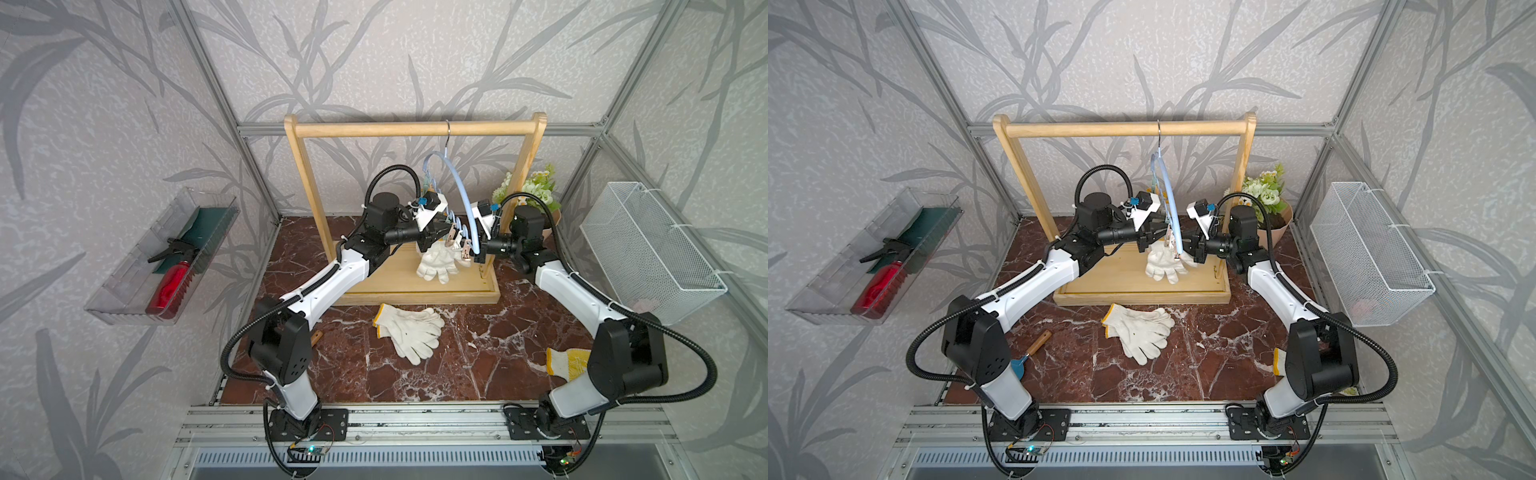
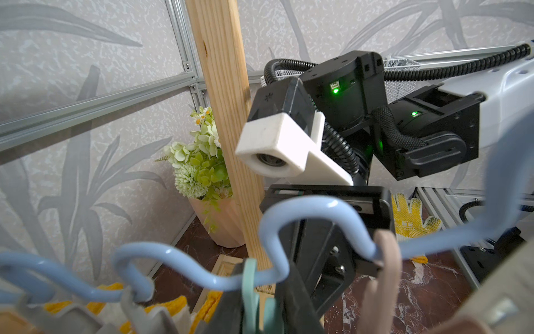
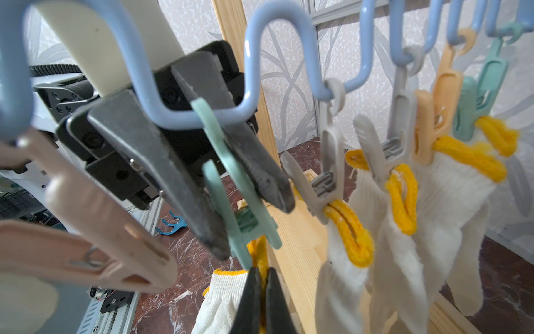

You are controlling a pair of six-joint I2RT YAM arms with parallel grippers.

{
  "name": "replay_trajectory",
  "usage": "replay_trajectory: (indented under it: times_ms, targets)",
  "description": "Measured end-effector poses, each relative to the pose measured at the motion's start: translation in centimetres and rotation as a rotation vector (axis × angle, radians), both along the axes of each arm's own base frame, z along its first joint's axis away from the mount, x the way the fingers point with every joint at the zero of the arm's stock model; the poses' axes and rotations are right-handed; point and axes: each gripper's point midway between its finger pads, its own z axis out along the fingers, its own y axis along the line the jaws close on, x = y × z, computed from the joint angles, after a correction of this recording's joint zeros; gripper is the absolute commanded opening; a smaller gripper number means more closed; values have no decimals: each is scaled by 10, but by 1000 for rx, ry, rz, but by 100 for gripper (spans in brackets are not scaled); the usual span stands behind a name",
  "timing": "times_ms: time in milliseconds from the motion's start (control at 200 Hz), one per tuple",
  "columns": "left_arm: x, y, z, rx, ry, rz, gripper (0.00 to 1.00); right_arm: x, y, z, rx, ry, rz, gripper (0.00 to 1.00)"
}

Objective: Clip the gloves onto a hanger to dry
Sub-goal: Clamp the glove onto the hanger.

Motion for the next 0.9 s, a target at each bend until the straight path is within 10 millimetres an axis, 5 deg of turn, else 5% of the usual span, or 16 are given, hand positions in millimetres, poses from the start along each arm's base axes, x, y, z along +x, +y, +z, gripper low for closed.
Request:
replay_trajectory:
  times_ms: [835, 900]
  targets:
    - [-3, 2, 2, -9, 11, -31, 0, -2, -5, 21, 34, -41, -14, 0]
    - [-3, 2, 2, -12, 15, -30, 9, -2, -6, 22, 35, -41, -14, 0]
